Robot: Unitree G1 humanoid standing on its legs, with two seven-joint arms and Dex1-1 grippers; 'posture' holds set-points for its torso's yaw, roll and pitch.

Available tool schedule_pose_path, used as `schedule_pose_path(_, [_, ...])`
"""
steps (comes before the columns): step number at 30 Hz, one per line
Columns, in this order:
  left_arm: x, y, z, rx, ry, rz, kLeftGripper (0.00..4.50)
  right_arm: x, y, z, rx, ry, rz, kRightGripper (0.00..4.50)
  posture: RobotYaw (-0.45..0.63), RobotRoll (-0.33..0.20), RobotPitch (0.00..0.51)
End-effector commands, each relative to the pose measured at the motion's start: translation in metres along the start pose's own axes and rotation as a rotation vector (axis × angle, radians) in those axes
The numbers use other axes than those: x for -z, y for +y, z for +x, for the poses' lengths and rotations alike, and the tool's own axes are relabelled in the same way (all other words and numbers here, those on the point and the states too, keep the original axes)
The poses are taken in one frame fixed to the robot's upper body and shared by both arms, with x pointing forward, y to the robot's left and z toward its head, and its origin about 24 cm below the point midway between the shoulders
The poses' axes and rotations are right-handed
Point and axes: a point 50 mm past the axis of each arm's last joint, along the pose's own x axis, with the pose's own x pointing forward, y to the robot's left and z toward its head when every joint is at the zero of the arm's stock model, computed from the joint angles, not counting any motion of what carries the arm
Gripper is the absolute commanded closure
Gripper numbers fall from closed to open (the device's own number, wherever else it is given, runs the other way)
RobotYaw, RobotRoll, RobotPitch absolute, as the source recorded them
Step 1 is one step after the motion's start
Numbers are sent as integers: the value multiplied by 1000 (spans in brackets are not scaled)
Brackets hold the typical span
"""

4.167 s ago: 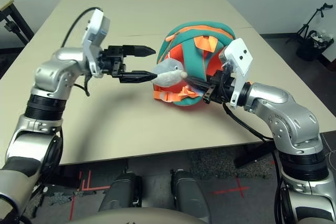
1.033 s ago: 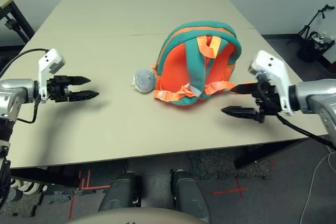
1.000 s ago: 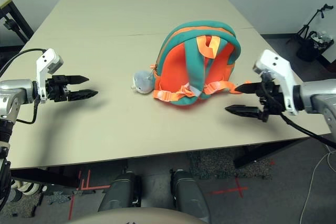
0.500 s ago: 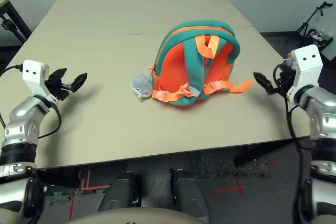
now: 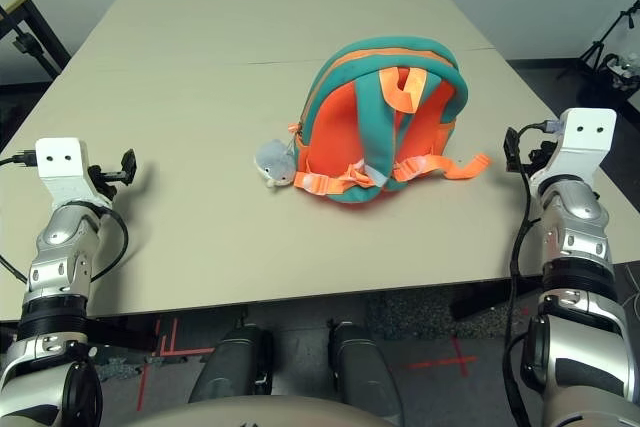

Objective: Put the pencil case into the backpack and zip it.

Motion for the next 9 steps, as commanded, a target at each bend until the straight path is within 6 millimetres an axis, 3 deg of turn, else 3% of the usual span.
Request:
schedule_pose_path(1, [-3,-2,1,-7,-20,-3,0,7,7,0,-22,8,45,13,135,0,94])
schedule_pose_path(9, [-2,5,-1,-48,-37,-19,0,10,17,4,-51,12,80,13,164,0,76])
